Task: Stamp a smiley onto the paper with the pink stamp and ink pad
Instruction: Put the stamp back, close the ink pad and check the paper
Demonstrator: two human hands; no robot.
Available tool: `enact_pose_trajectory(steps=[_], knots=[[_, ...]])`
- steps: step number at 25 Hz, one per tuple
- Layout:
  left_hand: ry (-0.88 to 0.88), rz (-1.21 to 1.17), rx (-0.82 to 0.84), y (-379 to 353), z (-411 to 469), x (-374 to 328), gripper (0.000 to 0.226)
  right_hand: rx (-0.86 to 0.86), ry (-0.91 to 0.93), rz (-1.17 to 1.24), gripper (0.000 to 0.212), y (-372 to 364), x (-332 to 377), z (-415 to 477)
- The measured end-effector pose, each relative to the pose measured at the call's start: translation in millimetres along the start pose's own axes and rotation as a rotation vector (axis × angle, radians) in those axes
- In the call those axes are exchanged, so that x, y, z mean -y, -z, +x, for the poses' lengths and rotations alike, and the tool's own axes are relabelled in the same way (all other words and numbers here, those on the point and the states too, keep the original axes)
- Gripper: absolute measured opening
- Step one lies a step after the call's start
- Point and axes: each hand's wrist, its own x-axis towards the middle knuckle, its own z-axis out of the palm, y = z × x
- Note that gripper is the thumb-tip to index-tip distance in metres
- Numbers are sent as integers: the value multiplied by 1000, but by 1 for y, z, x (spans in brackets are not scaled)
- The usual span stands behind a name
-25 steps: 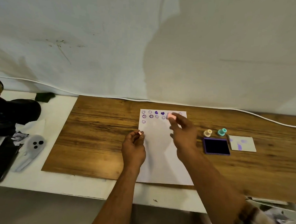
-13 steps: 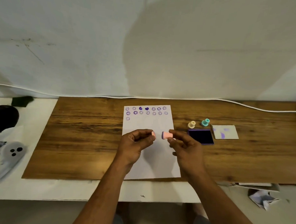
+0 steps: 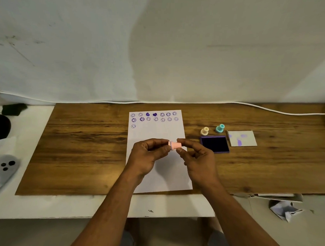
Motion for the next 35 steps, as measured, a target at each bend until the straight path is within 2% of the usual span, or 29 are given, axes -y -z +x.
enact_pose_trajectory(steps=[8,13,17,19,21,25,29,33,35], knots=[[33,15,29,-2,4,2,32,56,-30,-27,32,9,1,3],[10,18,-4,-2,6,4,23,112,-83,23,25,11,5,4],[-21,23,-1,-5,7,-2,34,82,-77,-11,22,16,10,7],[-45,145,-33,-6,8,-3,44,-51,-25,-138,22,21,16,17],[-83,377,-76,-8,9,3,46,-166,117,-409,24,28,24,38],[-147,785,-75,-8,6,20,48,-154,321,-859,24,35,39,97],[-160,920,-21,-5,6,27,57,-112,291,-1192,21,29,32,130],[-181,980,-17,-7,6,28,55,-31,278,-1288,33,26,22,133],[-190,984,-14,-6,6,28,54,-95,282,-1140,46,33,26,126]])
